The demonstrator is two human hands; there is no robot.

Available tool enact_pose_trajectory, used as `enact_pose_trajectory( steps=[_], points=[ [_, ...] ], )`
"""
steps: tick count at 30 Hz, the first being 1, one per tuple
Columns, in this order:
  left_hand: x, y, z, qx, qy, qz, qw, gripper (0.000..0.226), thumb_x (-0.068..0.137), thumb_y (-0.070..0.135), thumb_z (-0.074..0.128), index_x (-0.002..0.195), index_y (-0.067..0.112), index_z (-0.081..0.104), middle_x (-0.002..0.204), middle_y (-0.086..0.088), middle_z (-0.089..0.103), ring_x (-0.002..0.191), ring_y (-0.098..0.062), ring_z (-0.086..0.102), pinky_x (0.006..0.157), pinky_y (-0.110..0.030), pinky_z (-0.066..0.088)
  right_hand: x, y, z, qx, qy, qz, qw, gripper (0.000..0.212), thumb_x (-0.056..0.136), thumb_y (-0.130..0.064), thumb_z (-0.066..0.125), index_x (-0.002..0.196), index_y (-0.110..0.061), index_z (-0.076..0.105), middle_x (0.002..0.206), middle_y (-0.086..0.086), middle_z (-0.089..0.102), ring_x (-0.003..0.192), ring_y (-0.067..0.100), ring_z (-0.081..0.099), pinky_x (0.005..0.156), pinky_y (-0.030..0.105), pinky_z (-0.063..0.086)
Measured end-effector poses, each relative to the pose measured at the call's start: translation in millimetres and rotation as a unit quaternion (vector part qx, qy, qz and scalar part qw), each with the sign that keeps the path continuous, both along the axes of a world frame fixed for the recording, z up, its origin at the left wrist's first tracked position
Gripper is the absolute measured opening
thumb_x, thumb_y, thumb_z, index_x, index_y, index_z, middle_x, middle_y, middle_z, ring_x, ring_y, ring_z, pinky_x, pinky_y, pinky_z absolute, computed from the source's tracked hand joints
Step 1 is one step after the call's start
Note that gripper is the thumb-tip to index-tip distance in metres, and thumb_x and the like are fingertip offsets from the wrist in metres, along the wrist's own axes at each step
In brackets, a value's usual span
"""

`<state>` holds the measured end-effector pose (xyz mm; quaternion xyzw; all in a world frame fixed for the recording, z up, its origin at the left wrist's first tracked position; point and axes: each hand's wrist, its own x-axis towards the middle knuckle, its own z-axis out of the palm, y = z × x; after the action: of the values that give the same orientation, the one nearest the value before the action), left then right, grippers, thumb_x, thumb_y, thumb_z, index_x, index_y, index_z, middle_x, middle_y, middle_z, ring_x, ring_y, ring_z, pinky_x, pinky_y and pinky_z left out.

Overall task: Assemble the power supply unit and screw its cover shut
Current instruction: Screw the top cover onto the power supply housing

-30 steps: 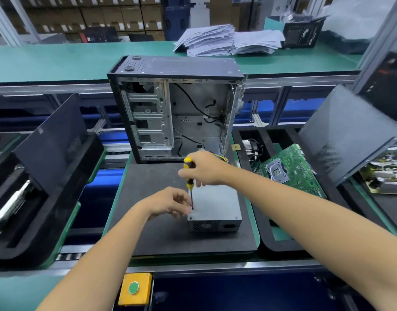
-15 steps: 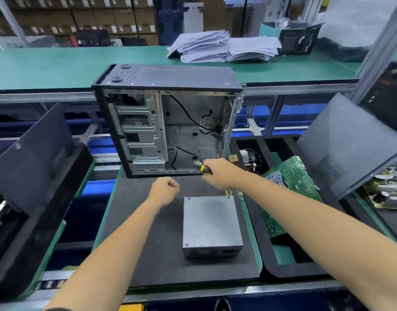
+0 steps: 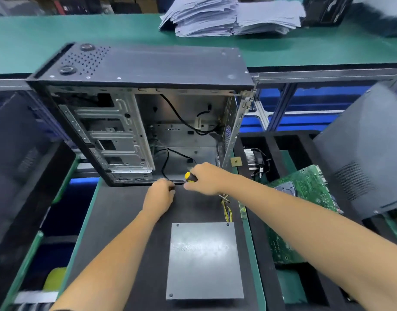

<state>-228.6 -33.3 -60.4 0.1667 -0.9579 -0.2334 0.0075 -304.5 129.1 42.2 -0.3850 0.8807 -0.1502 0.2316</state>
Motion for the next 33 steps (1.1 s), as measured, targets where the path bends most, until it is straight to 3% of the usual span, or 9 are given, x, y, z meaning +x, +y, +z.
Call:
enact_pose_trajectory(
  steps=[4, 7, 11, 15, 19, 22, 25, 29, 33],
  points=[
    [-4.9, -2.1, -6.2, -0.043, 0.011, -0.008, 0.999, 0.018, 0.091, 0.013, 0.057, 0.096, 0.012, 0.074, 0.095, -0.007, 0.062, 0.092, -0.028, 0.059, 0.074, -0.036, 0.046, -7.5, -4.8, -9.0, -0.001, -0.002, 0.038, 0.999, 0.041, 0.091, -0.038, 0.056, 0.062, -0.015, 0.038, 0.065, 0.005, 0.046, 0.055, 0.017, 0.039, 0.049, 0.031, 0.027],
    [-4.9, -4.3, -4.4, -0.057, 0.002, -0.044, 0.997, 0.016, 0.089, 0.012, 0.055, 0.091, 0.01, 0.072, 0.089, -0.007, 0.059, 0.086, -0.027, 0.058, 0.069, -0.034, 0.043, -10.7, -9.9, -11.2, -0.002, -0.013, 0.057, 0.998, 0.043, 0.09, -0.036, 0.058, 0.06, -0.015, 0.035, 0.06, 0.003, 0.04, 0.055, 0.02, 0.036, 0.05, 0.032, 0.027],
    [-5.5, -2.3, 1.8, -0.001, -0.004, -0.059, 0.998, 0.01, 0.081, 0.005, 0.057, 0.071, 0.003, 0.06, 0.072, -0.008, 0.055, 0.072, -0.027, 0.052, 0.06, -0.032, 0.035, -11.9, -17.4, -7.6, -0.019, -0.013, 0.059, 0.998, 0.044, 0.089, -0.035, 0.059, 0.059, -0.014, 0.034, 0.058, 0.003, 0.038, 0.055, 0.02, 0.035, 0.051, 0.033, 0.027],
    [-1.8, 4.6, 16.6, 0.11, 0.036, 0.005, 0.993, 0.035, 0.071, 0.0, 0.059, 0.053, 0.022, 0.038, 0.05, 0.007, 0.04, 0.05, -0.009, 0.037, 0.044, -0.019, 0.026, -8.5, -18.6, 2.9, -0.046, -0.008, 0.046, 0.998, 0.045, 0.09, -0.039, 0.057, 0.061, -0.013, 0.036, 0.061, 0.005, 0.041, 0.054, 0.017, 0.036, 0.054, 0.035, 0.031],
    [3.5, 8.3, 36.4, 0.174, 0.026, 0.036, 0.984, 0.029, 0.069, -0.001, 0.062, 0.057, 0.022, 0.048, 0.053, 0.011, 0.046, 0.051, -0.005, 0.041, 0.045, -0.014, 0.031, 2.4, -16.2, 17.9, -0.069, 0.013, 0.027, 0.997, 0.046, 0.09, -0.044, 0.056, 0.063, -0.012, 0.038, 0.058, 0.004, 0.041, 0.053, 0.018, 0.036, 0.051, 0.033, 0.03],
    [11.2, 10.4, 46.7, 0.209, 0.029, 0.034, 0.977, 0.02, 0.072, -0.006, 0.059, 0.064, 0.01, 0.051, 0.058, 0.002, 0.051, 0.056, -0.015, 0.042, 0.048, -0.024, 0.033, 17.2, -13.3, 27.7, -0.082, 0.021, 0.0, 0.996, 0.045, 0.089, -0.044, 0.056, 0.062, -0.013, 0.039, 0.057, 0.004, 0.043, 0.052, 0.019, 0.037, 0.05, 0.032, 0.031],
    [24.4, 13.8, 57.6, 0.222, 0.034, 0.009, 0.974, 0.032, 0.078, -0.01, 0.055, 0.061, 0.018, 0.056, 0.059, -0.001, 0.058, 0.059, -0.019, 0.05, 0.048, -0.023, 0.036, 34.5, -11.7, 39.8, -0.07, 0.045, -0.002, 0.997, 0.044, 0.09, -0.044, 0.055, 0.063, -0.013, 0.042, 0.058, 0.002, 0.046, 0.051, 0.018, 0.038, 0.048, 0.029, 0.031],
    [50.3, 25.6, 72.1, 0.259, 0.079, 0.007, 0.963, 0.028, 0.089, 0.001, 0.061, 0.069, 0.021, 0.064, 0.064, -0.001, 0.063, 0.06, -0.015, 0.057, 0.055, -0.021, 0.049, 61.8, -6.8, 58.5, -0.092, 0.074, -0.023, 0.993, 0.039, 0.093, -0.037, 0.053, 0.065, -0.014, 0.04, 0.063, 0.0, 0.044, 0.056, 0.018, 0.039, 0.05, 0.03, 0.028],
    [79.8, 38.8, 78.3, 0.297, 0.109, 0.011, 0.949, 0.019, 0.086, 0.003, 0.066, 0.078, 0.021, 0.07, 0.07, 0.004, 0.065, 0.058, -0.003, 0.057, 0.058, -0.012, 0.047, 89.2, 5.7, 79.9, -0.139, 0.083, -0.091, 0.983, 0.027, 0.095, -0.037, 0.051, 0.08, -0.015, 0.047, 0.076, -0.001, 0.051, 0.071, 0.022, 0.052, 0.054, 0.029, 0.035]
  ],
)
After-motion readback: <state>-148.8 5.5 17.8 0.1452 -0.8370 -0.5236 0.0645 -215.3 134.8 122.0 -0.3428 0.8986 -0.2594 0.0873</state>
